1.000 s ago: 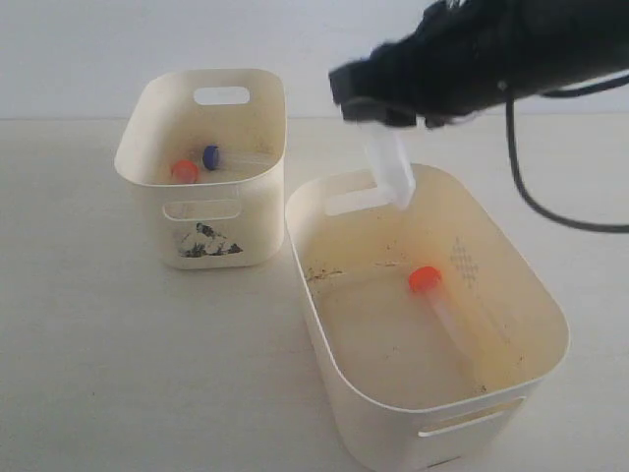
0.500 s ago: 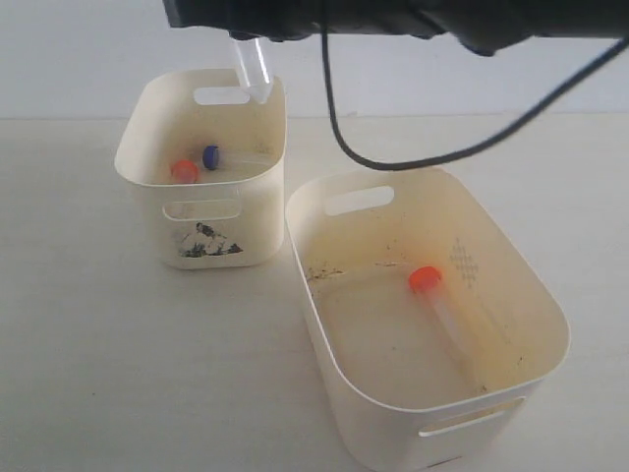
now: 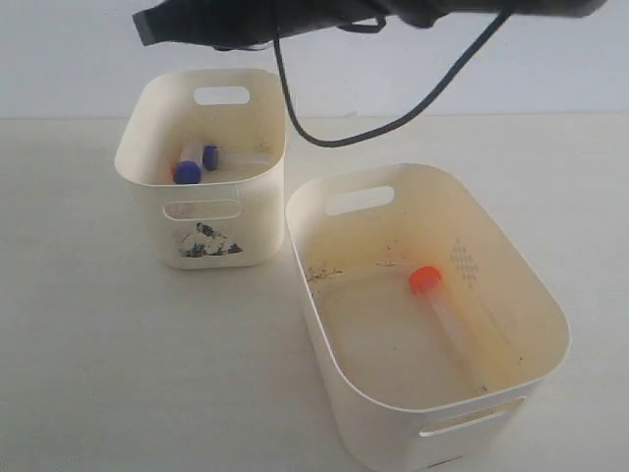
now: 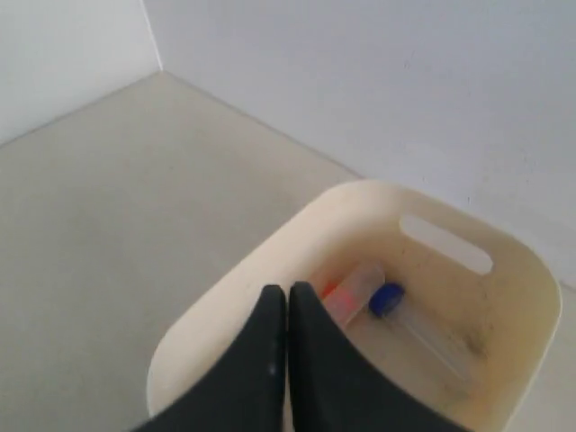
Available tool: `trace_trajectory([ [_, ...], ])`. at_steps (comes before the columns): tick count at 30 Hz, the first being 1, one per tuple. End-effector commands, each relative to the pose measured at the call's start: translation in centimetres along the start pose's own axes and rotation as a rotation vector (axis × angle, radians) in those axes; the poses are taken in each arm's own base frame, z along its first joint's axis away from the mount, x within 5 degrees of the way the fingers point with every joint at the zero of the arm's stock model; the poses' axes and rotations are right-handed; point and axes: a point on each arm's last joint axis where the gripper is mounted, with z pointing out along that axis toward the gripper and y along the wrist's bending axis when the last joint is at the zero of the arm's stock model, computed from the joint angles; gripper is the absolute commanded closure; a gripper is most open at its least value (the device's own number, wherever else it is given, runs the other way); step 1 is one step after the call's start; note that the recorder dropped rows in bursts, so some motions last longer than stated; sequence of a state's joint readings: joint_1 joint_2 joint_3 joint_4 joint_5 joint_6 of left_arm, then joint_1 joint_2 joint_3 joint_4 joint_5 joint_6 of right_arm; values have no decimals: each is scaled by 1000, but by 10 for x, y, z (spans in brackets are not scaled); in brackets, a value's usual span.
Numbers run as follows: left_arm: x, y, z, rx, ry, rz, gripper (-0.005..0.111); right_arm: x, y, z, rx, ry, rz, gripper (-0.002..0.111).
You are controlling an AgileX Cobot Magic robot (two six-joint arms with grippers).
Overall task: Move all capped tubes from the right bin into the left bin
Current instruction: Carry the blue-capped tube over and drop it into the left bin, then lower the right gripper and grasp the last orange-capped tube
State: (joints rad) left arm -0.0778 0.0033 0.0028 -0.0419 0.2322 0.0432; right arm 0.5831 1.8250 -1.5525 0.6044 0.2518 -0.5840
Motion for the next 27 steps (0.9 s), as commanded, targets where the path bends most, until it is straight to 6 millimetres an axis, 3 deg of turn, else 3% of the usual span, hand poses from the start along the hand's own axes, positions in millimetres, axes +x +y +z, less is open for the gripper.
trace_trajectory([
  [1,-2,0,0,2,-11,-6,102,-12,-7,-44,-50,149,-53,109],
  [5,-2,0,0,2,-11,-6,102,0,-19,-79,108,439,-122,109],
  [10,-2,0,0,2,-11,-6,102,22,-33,-111,331,810,-26,109],
  [16,-2,0,0,2,-11,-6,102,37,-29,-100,405,830,162,109],
  [27,-2,0,0,2,-11,-6,102,71,-9,-53,490,934,67,109],
])
